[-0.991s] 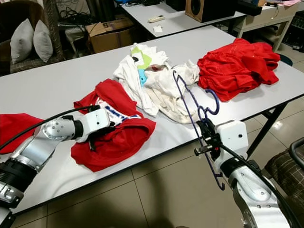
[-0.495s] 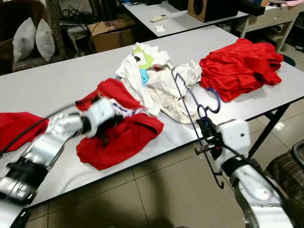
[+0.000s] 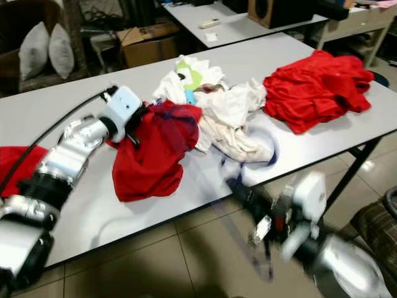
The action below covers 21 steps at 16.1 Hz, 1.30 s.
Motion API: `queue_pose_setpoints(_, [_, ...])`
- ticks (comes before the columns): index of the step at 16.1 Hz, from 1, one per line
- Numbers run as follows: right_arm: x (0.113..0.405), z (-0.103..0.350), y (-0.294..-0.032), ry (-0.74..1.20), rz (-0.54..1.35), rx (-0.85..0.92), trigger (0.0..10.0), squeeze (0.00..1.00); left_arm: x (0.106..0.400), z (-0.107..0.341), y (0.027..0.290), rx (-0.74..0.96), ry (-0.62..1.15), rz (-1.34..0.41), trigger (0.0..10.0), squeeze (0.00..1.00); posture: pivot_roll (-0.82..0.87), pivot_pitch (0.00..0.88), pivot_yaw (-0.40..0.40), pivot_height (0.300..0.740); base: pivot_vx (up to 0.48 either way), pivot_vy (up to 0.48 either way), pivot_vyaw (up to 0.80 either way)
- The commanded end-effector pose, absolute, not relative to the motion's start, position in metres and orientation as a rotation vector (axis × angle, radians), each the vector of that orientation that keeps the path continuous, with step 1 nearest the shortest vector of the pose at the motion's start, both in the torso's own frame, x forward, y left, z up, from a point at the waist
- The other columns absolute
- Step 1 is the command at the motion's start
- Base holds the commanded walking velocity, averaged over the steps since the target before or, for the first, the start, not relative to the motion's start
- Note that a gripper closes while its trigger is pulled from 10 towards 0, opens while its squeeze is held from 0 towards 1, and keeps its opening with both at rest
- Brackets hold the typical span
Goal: Hang hanger
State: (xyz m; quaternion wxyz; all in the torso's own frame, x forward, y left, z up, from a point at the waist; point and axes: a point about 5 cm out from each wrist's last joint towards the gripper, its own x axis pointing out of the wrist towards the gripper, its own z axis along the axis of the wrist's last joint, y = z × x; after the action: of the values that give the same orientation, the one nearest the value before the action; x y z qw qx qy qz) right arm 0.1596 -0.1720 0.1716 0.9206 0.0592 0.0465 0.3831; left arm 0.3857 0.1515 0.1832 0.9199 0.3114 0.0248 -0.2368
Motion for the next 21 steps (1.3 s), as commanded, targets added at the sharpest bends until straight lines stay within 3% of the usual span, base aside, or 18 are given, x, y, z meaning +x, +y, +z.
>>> queue_pose_setpoints(1, [0.155,0.173,-0.166,0.113,0.839,0.139,10.0,0.0,0.389,0.193,0.156,0.679,0.026,-0.471,0.0,0.0,-0.15,0.0,0.143,0.74,0.0,0.0,0.0])
queue_pose_setpoints(4, [0.159,0.149,-0.173,0.249,0.701,0.187,10.0,0.0,0.385,0.208,0.152,0.658,-0.013,-0.602,0.0,0.0,-0.15,0.0,0.155,0.74,0.0,0.0,0.0])
queue_pose_setpoints(7, [0.181,0.146,-0.171,0.225,0.64,0.266,10.0,0.0,0.376,0.206,0.14,0.656,-0.025,-0.727,0.0,0.0,-0.15,0.0,0.156,0.74,0.0,0.0,0.0])
queue_pose_setpoints(15, [0.205,0.144,-0.17,0.195,0.563,0.49,10.0,0.0,0.368,0.222,0.14,0.703,-0.104,-0.738,0.0,0.0,-0.13,0.0,0.121,0.74,0.0,0.0,0.0])
queue_pose_setpoints(18, [0.196,0.136,-0.149,0.274,0.69,0.456,10.0,0.0,0.372,0.251,0.139,0.642,-0.234,-0.663,0.0,0.0,-0.13,0.0,0.117,0.74,0.0,0.0,0.0])
queue_pose_setpoints(21, [0.207,0.139,-0.151,0.226,0.635,0.493,10.0,0.0,0.363,0.251,0.126,0.666,-0.26,-0.788,0.0,0.0,-0.13,0.0,0.123,0.74,0.0,0.0,0.0])
